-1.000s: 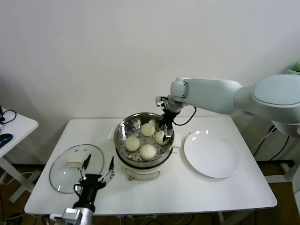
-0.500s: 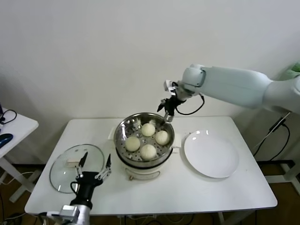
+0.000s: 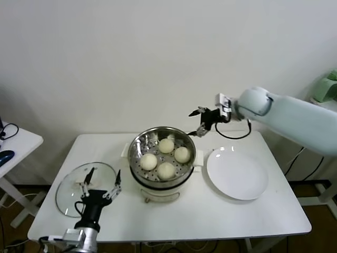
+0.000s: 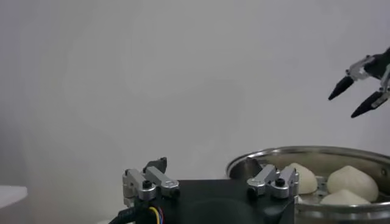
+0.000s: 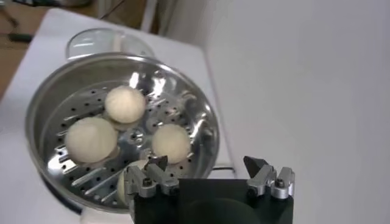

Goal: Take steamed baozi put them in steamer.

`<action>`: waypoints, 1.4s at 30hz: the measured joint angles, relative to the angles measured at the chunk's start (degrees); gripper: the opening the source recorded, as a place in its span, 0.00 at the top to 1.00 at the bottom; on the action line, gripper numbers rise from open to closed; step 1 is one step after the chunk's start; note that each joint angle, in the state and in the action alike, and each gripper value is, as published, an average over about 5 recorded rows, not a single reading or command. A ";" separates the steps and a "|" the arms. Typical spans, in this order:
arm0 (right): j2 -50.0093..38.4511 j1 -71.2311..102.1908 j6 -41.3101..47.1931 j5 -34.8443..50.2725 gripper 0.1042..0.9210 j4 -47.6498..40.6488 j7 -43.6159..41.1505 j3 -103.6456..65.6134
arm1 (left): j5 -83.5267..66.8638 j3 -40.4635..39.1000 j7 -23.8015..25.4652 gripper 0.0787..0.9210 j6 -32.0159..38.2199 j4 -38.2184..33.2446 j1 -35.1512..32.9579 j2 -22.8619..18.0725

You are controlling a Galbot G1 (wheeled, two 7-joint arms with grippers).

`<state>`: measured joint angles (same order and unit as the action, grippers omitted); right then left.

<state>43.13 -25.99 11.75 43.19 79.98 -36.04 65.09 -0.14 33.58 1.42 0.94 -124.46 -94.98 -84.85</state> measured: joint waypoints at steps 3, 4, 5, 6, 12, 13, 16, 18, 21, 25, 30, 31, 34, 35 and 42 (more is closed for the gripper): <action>-3.81 7.17 -1.03 -2.07 0.12 3.33 4.81 -7.21 | 0.43 0.08 0.52 0.12 -0.08 -0.52 -0.19 0.22; -4.89 9.90 -1.41 -2.74 0.12 4.44 6.48 -9.87 | 0.56 0.14 0.70 0.12 -0.12 -0.62 -0.20 0.31; -5.82 12.76 -1.77 -3.38 0.12 5.51 8.10 -12.62 | 0.67 0.20 0.87 0.12 -0.16 -0.69 -0.17 0.39; -6.62 15.87 -2.12 -4.02 0.12 6.60 9.71 -15.63 | 0.77 0.26 1.00 0.12 -0.22 -0.75 -0.12 0.46; -8.37 37.05 -3.93 -7.77 0.12 12.69 17.32 -36.53 | 0.99 0.74 1.51 0.12 -0.71 -1.21 0.24 0.56; -8.04 40.80 -4.24 -8.47 0.12 13.64 18.23 -40.26 | 1.04 0.86 1.58 0.12 -0.74 -1.25 0.23 0.54; -5.94 51.60 -5.19 -10.62 0.12 16.22 20.45 -50.94 | 1.35 1.21 1.81 0.12 -0.70 -1.19 0.09 0.37; -3.72 58.28 -5.90 -12.16 0.12 17.75 21.56 -57.51 | 1.62 1.40 1.96 0.12 -0.60 -1.05 -0.07 0.17; 0.48 67.60 -7.20 -14.67 0.12 19.80 22.76 -66.65 | 2.02 1.63 2.25 0.12 -0.42 -0.87 -0.40 -0.14; 7.14 78.42 -9.42 -18.03 0.12 21.95 23.57 -77.15 | 2.37 2.08 2.58 0.12 -0.31 -0.61 -0.62 -0.52; 15.84 89.77 -12.68 -21.64 0.12 24.09 23.74 -86.33 | 2.39 2.75 3.01 0.12 -0.08 0.01 -0.39 -0.46; 17.45 91.73 -13.32 -22.19 0.12 24.45 23.74 -87.62 | 2.35 2.87 3.14 0.12 -0.02 0.15 -0.33 -0.42; 21.81 96.93 -15.18 -23.48 0.12 25.17 23.73 -90.88 | 2.08 3.14 3.48 0.12 0.11 0.66 -0.18 -0.41; 23.09 98.49 -15.78 -23.85 0.12 25.32 23.71 -91.77 | 1.95 3.19 3.57 0.12 0.18 0.85 -0.15 -0.45; 29.19 107.25 -19.57 -25.30 0.12 25.89 23.52 -95.92 | 1.12 3.15 3.61 0.12 0.50 1.87 -0.45 -1.01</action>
<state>72.32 81.27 -7.82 17.89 105.87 -12.53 -30.82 0.98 36.73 5.03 1.44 -122.59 -95.43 -85.86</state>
